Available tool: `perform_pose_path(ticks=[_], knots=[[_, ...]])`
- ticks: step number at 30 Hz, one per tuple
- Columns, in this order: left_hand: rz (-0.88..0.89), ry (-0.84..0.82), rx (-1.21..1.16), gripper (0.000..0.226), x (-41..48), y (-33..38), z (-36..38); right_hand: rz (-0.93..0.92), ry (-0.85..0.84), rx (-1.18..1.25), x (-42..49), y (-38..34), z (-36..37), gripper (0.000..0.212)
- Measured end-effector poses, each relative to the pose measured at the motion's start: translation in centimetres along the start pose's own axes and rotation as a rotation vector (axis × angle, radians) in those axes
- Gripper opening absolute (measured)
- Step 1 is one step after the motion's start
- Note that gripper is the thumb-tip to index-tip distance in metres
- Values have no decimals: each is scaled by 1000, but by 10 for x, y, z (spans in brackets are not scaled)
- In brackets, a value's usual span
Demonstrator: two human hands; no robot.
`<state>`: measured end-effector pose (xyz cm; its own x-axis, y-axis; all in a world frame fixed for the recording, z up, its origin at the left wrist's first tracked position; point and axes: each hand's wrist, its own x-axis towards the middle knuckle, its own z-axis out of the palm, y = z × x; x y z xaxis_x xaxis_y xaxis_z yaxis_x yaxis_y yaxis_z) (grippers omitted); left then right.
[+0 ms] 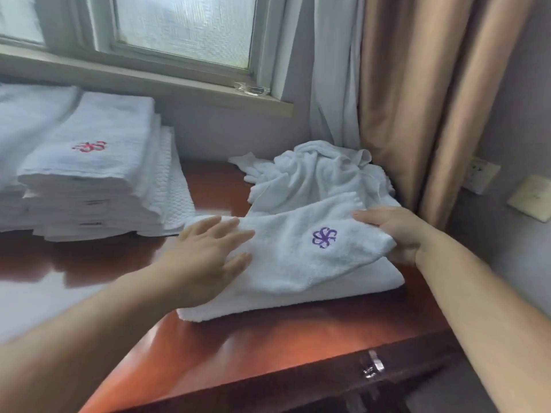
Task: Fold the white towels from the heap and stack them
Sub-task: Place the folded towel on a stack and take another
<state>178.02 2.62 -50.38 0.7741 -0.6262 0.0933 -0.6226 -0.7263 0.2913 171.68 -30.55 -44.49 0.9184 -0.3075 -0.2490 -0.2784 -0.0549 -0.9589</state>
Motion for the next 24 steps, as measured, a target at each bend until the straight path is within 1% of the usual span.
perform_pose_path(ticks=[2,5,10,13,17,19,21,22,23,24], knots=[[8,-38,16,62,10,12,10,15,46,-35,2,4,-17,30],[29,-38,30,66,20,24,17,20,78,-14,4,10,-31,30],[43,5,59,63,29,26,21,2,48,84,7,19,-43,24],[58,-3,86,61,30,22,24,43,75,126,13,27,-54,19],[78,-51,165,62,30,24,35,84,62,46,21,39,-67,18],[67,-74,195,65,31,25,39,97,85,-102,25,44,-69,19],[61,-89,209,69,32,25,41,108,172,-411,30,50,-67,22],[64,-85,222,71,33,25,42,90,245,-601,31,51,-64,22],[69,-78,234,74,33,24,43,41,355,-792,32,50,-60,23],[72,-74,238,75,33,24,44,-59,490,-942,32,48,-53,23]])
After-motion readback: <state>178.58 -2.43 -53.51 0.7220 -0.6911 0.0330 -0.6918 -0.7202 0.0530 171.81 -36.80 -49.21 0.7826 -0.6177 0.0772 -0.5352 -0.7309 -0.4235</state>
